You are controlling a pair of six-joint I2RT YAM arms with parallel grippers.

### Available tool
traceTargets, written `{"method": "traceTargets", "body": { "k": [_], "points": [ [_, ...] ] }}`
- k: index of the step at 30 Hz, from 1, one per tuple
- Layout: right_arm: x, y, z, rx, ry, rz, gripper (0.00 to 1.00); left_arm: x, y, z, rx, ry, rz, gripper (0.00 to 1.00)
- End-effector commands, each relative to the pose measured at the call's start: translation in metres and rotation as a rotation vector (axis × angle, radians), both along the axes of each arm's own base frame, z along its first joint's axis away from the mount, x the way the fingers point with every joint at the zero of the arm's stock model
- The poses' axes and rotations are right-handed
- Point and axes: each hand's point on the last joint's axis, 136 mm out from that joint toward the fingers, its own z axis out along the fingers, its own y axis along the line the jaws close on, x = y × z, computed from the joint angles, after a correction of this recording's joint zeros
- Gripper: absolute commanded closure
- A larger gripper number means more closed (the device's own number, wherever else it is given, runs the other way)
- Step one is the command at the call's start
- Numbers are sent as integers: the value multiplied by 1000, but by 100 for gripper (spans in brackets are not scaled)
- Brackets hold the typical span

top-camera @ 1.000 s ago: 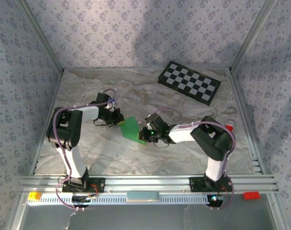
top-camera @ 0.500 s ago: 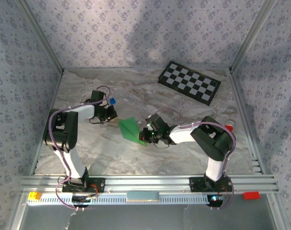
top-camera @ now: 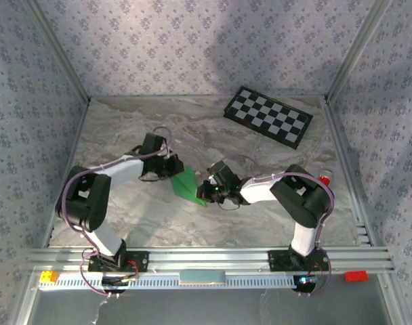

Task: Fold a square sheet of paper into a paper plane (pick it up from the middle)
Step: Fourth fold the wing at the center of the table.

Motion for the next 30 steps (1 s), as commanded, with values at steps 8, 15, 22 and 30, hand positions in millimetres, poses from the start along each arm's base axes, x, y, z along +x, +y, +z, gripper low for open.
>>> {"method": "traceTargets", "body": {
  "k": [8,15,22,30],
  "points": [
    [-32,-36,-49,-174,150,-23,100,3,27,-54,87,25,43,95],
    [-33,-37,-52,-177,153,-25,100,21,52,-52,161,-5,54,95],
    [-34,-36,-54,-174,162,-23,100,42,73,-46,161,-12,114,95],
    [-32,-35,-53,-169,161,-25,100,53,81,-38,167,-13,146,96]
  ]
}}
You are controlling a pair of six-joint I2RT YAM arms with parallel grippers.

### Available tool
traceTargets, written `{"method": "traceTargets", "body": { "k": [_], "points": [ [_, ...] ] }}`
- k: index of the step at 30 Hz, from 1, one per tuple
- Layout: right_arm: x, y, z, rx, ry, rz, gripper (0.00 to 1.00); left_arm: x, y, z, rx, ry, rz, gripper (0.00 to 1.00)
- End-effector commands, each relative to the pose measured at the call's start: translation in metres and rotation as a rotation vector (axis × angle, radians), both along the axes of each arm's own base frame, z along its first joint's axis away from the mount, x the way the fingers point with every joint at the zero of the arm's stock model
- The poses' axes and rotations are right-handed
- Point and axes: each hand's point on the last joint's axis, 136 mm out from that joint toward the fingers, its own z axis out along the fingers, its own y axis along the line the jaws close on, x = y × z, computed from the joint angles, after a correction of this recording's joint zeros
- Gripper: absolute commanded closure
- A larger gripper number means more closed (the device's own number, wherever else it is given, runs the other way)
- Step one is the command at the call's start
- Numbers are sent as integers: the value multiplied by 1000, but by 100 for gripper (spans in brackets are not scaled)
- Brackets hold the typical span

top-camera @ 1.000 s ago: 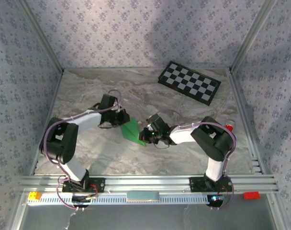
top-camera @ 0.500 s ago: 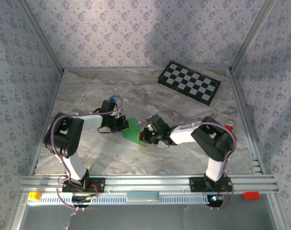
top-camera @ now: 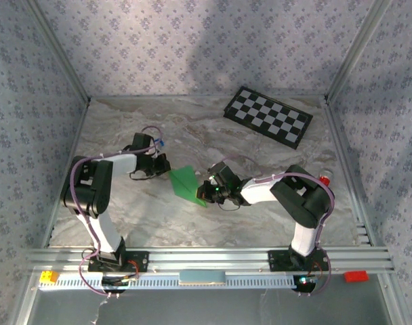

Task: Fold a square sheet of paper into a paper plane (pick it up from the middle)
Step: Fourth fold the wing at the center of the table.

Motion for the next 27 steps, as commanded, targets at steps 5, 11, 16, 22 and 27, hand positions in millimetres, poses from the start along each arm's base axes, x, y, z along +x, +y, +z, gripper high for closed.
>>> {"method": "traceTargets", "body": {
  "k": [5,11,16,22,27],
  "points": [
    [-32,-35,-52,-177,158,-13,100,13,7,33,21,-62,21,94],
    [-30,-33,-49,-171,154,-17,100,0,-16,65,-51,-105,-36,93],
    [-28,-32,-47,-171,148,-18,100,-27,-55,51,-96,-58,-155,93],
    [-27,-33,-45,-170,140,-15,100,-37,-63,20,-81,-6,-177,94],
    [-21,-24,-31,-140,100,10,100,-43,-52,-10,-14,52,-173,96]
  ]
}}
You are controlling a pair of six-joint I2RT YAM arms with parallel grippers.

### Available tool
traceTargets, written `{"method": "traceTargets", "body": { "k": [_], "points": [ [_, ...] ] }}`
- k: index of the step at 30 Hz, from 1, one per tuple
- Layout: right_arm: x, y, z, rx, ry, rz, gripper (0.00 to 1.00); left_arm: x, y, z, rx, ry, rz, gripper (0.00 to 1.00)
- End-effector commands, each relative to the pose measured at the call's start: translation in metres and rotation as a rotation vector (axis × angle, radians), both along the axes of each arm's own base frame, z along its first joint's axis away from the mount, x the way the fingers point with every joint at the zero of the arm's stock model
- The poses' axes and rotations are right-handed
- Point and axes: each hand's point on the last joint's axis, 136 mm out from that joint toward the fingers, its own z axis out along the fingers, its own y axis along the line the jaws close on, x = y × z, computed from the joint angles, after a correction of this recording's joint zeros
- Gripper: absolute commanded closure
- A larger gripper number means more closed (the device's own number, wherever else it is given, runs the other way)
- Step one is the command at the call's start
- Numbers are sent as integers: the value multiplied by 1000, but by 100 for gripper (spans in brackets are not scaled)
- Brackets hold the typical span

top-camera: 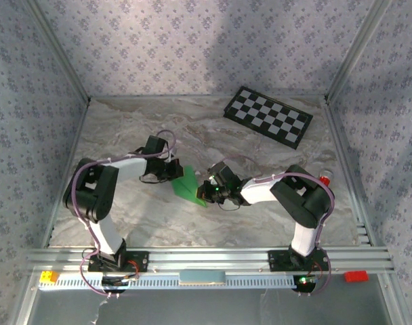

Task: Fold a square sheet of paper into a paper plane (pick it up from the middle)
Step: Fourth fold the wing at the center of the table.

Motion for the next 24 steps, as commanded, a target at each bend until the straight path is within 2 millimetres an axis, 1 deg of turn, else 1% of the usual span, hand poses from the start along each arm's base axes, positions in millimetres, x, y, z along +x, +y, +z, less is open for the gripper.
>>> {"method": "traceTargets", "body": {
  "k": [1,5,8,10,15,19,21,24],
  "points": [
    [-19,-22,-27,-132,89,15,100,-5,8,-18,38,25,-1,96],
    [-9,-8,-3,-98,34,51,100,-10,12,-29,62,44,-4,97],
    [-3,6,15,-69,-2,103,100,-12,14,-31,61,55,3,98],
    [3,13,21,-65,-17,124,100,-12,13,-31,58,55,1,97],
    [18,29,18,-46,-5,136,100,-10,12,-30,52,53,-1,98],
    [27,40,10,-45,14,148,100,-11,11,-30,48,55,-4,97],
    [28,39,2,-68,28,143,100,-11,11,-31,51,58,-4,98],
    [22,27,-13,-121,58,128,100,-11,12,-31,58,57,-5,98]
  ]
}}
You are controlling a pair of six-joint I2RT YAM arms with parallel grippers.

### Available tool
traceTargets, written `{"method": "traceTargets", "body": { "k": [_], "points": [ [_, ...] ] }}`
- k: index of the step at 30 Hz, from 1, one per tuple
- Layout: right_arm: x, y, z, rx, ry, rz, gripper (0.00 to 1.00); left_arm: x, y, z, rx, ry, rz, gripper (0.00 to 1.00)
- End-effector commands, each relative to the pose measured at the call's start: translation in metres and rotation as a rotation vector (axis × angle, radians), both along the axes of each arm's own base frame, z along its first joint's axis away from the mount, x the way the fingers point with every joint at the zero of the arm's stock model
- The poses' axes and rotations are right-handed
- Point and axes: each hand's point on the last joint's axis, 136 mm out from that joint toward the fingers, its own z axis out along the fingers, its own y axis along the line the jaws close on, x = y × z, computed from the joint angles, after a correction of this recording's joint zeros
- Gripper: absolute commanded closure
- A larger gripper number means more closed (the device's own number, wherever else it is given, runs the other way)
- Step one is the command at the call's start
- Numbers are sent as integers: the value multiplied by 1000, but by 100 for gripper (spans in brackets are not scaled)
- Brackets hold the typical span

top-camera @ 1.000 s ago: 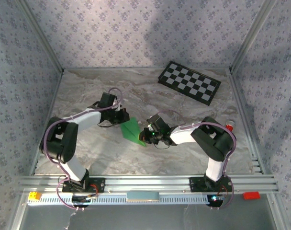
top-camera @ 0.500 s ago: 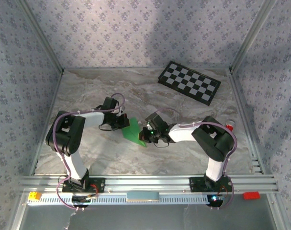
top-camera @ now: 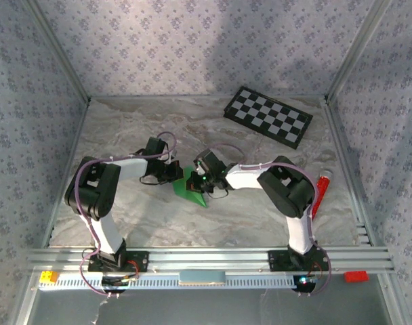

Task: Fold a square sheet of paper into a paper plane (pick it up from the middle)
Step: Fourth fold the wing at the center of the table.

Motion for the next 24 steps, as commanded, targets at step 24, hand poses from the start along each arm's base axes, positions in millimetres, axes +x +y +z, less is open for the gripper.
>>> {"method": "traceTargets", "body": {
  "k": [24],
  "points": [
    [-58,-67,-12,-33,30,-17,97,-11,21,-32,81,73,2,98]
  ]
}}
